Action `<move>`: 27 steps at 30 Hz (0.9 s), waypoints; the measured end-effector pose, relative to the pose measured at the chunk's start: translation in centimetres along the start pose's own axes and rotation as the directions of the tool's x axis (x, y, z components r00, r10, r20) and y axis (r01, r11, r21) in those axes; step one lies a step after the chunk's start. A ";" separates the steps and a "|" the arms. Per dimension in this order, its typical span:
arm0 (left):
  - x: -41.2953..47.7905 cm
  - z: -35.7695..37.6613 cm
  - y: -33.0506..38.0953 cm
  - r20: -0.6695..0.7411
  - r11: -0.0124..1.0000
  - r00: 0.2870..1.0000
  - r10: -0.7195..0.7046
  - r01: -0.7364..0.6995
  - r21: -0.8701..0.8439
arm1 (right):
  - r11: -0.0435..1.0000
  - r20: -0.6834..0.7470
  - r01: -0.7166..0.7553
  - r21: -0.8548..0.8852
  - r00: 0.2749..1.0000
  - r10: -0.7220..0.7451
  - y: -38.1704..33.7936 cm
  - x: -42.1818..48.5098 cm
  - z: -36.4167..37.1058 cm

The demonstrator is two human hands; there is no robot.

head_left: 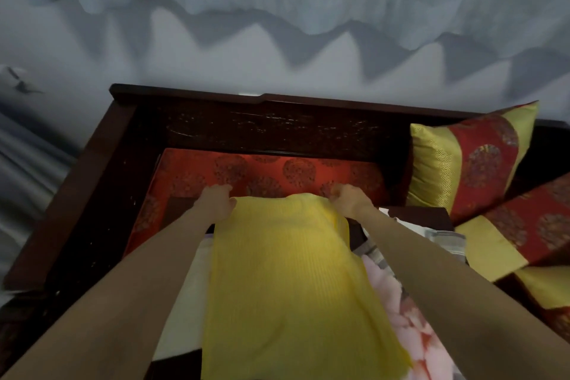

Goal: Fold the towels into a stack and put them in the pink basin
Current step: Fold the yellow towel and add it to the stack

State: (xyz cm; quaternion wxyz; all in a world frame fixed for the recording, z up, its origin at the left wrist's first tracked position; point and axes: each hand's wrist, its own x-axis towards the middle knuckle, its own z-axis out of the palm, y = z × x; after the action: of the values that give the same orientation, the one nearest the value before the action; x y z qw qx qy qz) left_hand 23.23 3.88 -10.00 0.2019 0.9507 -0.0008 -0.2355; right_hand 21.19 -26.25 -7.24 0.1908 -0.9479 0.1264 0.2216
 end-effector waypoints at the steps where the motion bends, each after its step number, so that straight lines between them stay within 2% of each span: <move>1: 0.5 0.3 -0.2 0.004 1.000 1.000 -0.021 0.021 0.021 | 1.000 0.015 -0.013 0.001 1.000 0.013 0.2 0.6 0.5; 4: 1.2 1.0 -0.4 -0.046 0.995 0.995 -0.089 0.090 0.039 | 0.997 0.046 -0.072 -0.014 0.996 0.073 0.5 1.6 1.7; 7: 2.0 1.2 -0.3 -0.066 0.990 0.988 -0.142 0.141 -0.027 | 0.986 0.097 -0.147 -0.079 0.983 0.155 0.5 2.3 2.1; 11: 1.9 0.8 0.8 -0.011 0.983 0.991 -0.136 0.133 -0.128 | 0.982 0.260 -0.181 0.056 0.952 0.160 0.5 4.5 2.2; 14: 0.5 0.2 2.4 0.025 0.987 1.000 0.004 0.000 -0.161 | 0.991 0.194 -0.087 0.106 0.979 0.065 0.2 4.4 2.0; 18: -2.9 -1.9 2.9 -0.046 0.927 0.983 0.178 -0.183 -0.328 | 0.975 0.050 0.197 0.102 0.978 -0.202 -0.4 1.9 0.0; 21: -5.5 -4.2 2.4 -0.089 0.859 0.971 0.220 -0.237 -0.454 | 0.901 -0.056 0.354 0.250 0.934 -0.352 0.8 0.0 -2.2; 23: -6.8 -5.8 1.7 -0.101 0.779 0.974 0.201 -0.222 -0.586 | 0.796 -0.032 0.378 0.473 0.910 -0.413 1.9 -1.8 -3.8; 25: -7.9 -7.2 1.0 -0.001 0.634 0.972 0.236 -0.155 -0.758 | 0.663 0.059 0.308 0.682 0.880 -0.471 2.9 -3.7 -5.3; 27: -8.2 -7.4 0.0 0.172 0.539 0.944 0.283 -0.008 -0.842 | 0.559 0.218 0.133 0.818 0.828 -0.517 4.3 -5.2 -6.1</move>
State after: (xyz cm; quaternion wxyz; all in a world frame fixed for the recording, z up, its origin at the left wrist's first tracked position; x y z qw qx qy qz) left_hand 19.27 7.46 -0.37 0.6437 0.6927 0.0013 -0.3252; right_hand 17.59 -31.83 -1.05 0.6403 -0.7023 -0.0200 0.3105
